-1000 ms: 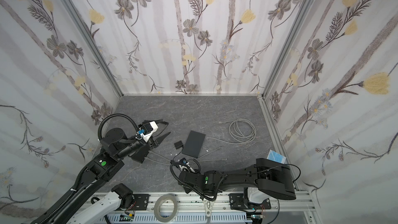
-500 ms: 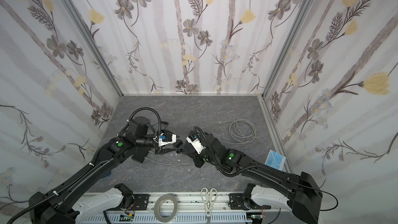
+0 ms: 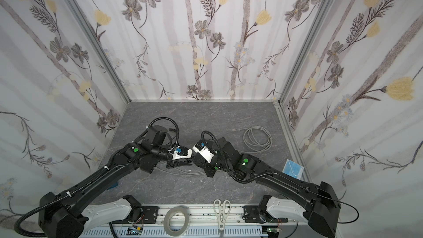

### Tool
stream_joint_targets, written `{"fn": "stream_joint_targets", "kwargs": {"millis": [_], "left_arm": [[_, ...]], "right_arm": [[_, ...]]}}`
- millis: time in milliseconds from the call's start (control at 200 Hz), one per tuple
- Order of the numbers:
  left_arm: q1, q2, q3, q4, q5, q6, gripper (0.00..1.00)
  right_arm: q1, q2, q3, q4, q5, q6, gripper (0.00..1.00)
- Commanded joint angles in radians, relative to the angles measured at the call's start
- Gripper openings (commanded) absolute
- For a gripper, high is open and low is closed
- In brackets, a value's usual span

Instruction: Insert the plug into the switch port

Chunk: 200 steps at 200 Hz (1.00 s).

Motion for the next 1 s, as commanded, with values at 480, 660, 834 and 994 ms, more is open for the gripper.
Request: {"fn": "stream_joint_targets", "kwargs": {"millis": [480, 660, 834, 994], "left_arm": [[-0.003, 0.015, 0.033, -0.064, 0.028, 0.03, 0.08], [-0.005, 0.015, 0.05, -0.091, 0.027, 0.041, 0.0], [-0.004, -0.007, 0.043, -0.067, -0.006, 0.025, 0.0], [-0.003, -0.022, 0.035, -0.028, -0.027, -0.01, 0.0]], "right_arm": [[0.003, 0.032, 0.053, 0.01, -0.073, -0.038, 0.0], [0.003, 0.03, 0.05, 0.017, -0.048, -0.026, 0.04], [-0.011, -0.06, -0.001, 0.064, 0.06, -0.018, 0.29], [-0.023, -0.206, -0.16, 0.216, 0.136, -0.029, 0.27]]}}
